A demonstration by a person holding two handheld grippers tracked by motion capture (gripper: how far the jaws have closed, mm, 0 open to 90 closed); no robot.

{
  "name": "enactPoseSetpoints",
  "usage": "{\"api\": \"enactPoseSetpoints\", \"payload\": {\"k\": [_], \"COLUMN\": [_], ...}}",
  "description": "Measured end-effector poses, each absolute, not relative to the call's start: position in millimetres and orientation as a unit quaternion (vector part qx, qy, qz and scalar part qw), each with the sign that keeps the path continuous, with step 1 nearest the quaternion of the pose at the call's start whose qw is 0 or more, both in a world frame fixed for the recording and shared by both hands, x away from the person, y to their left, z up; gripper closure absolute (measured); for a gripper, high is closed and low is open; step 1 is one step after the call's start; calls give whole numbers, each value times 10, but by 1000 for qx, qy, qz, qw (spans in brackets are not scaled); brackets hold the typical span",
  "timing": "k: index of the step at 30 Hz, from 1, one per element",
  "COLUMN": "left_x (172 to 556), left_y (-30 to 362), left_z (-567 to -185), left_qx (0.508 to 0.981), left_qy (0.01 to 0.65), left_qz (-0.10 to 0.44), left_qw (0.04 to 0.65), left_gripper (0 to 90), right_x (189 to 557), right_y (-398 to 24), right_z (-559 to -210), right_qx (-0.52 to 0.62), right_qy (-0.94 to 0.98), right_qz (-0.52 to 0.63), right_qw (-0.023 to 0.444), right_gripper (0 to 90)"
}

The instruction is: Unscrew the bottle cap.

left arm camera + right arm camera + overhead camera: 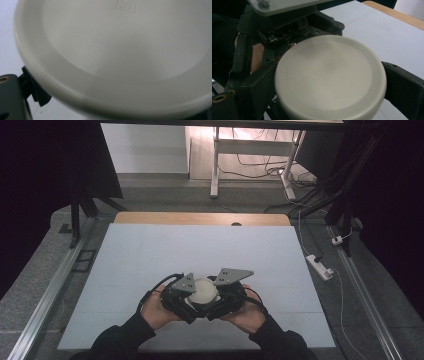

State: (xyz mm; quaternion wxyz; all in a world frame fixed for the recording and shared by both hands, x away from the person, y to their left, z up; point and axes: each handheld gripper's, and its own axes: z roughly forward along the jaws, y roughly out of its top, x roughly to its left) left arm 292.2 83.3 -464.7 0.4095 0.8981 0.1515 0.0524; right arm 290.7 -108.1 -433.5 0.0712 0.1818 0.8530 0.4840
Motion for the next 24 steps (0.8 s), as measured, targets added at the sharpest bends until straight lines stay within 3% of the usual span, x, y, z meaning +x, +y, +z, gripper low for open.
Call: {"api": "enactPoseSetpoints", "payload": {"k": [11,24], "left_x": [2929,2927], "left_y": [825,827], "left_z": [-4652,-4684], "left_qx": [903,908], "left_qy": [124,76], "left_qz": [26,-2], "left_qw": [410,411], "left_gripper": [78,78], "right_x": [2942,3082], "right_y": [-1094,-1158], "right_z": [-4343,-4383], "right_qx": [149,49], "right_qy": [858,863], "right_qz": [489,501], "right_qw": [47,-34], "right_gripper": [74,75]}}
